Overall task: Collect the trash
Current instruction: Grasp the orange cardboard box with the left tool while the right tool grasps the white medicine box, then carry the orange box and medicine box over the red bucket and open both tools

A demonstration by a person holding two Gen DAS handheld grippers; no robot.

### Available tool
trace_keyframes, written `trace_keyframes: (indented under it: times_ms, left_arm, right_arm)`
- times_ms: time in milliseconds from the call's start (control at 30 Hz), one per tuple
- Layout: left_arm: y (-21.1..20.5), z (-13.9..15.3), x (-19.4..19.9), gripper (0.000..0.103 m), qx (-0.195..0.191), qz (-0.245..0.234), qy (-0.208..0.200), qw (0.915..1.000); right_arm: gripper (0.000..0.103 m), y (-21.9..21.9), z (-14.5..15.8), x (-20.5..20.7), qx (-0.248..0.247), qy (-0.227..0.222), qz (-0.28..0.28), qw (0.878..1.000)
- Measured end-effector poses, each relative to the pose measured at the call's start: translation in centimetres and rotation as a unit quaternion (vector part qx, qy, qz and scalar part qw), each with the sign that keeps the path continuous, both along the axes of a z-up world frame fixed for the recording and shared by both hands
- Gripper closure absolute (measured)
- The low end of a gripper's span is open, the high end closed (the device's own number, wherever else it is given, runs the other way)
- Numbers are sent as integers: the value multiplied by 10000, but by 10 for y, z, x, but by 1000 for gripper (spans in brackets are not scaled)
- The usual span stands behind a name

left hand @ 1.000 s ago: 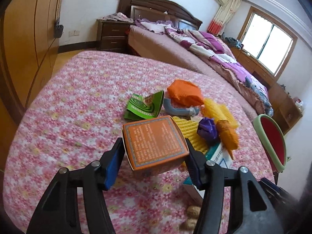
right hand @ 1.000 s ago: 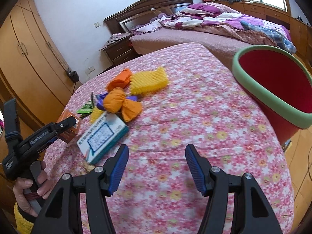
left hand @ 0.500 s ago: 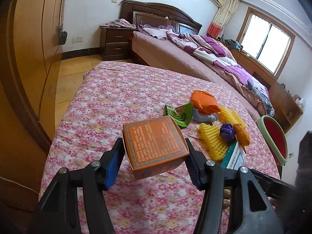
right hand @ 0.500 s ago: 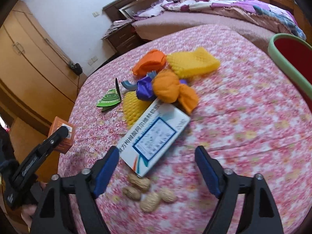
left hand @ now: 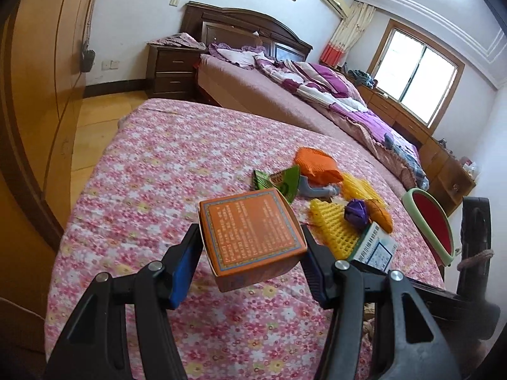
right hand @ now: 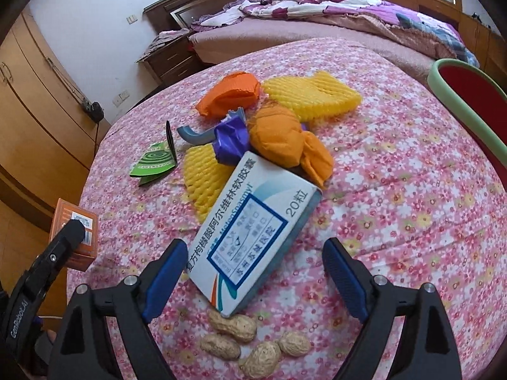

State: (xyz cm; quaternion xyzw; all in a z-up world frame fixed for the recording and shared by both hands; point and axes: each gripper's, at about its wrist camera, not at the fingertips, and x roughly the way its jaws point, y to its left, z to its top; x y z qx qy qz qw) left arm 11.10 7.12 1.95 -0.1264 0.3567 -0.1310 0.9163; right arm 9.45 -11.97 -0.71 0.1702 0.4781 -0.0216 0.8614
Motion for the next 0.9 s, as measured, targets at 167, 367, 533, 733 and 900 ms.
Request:
trace_keyframes:
  times_ms: [167, 367, 533, 733, 900]
  left_arm:
    - [-7, -2, 1, 43, 74, -82, -51, 9999]
    - [-7, -4, 4, 43, -45, -174, 17, 9998]
    - [-5, 0, 0, 43, -85, -177, -102, 9998]
    - [-8, -2, 0, 43, -113, -242, -80, 9996]
    - [-8, -1, -2, 43, -175, -282, -101, 9994]
  right_arm:
    - [36, -2, 1, 1, -30, -103, -51, 9999]
    - [56, -7, 12, -8, -58, -388, 3, 9992]
    - [74, 1, 28, -15, -280, -734, 269, 9965]
    - [82, 11, 34, -21, -400, -888, 511, 9939]
    - [82, 13, 36, -28, -445, -953, 509, 9931]
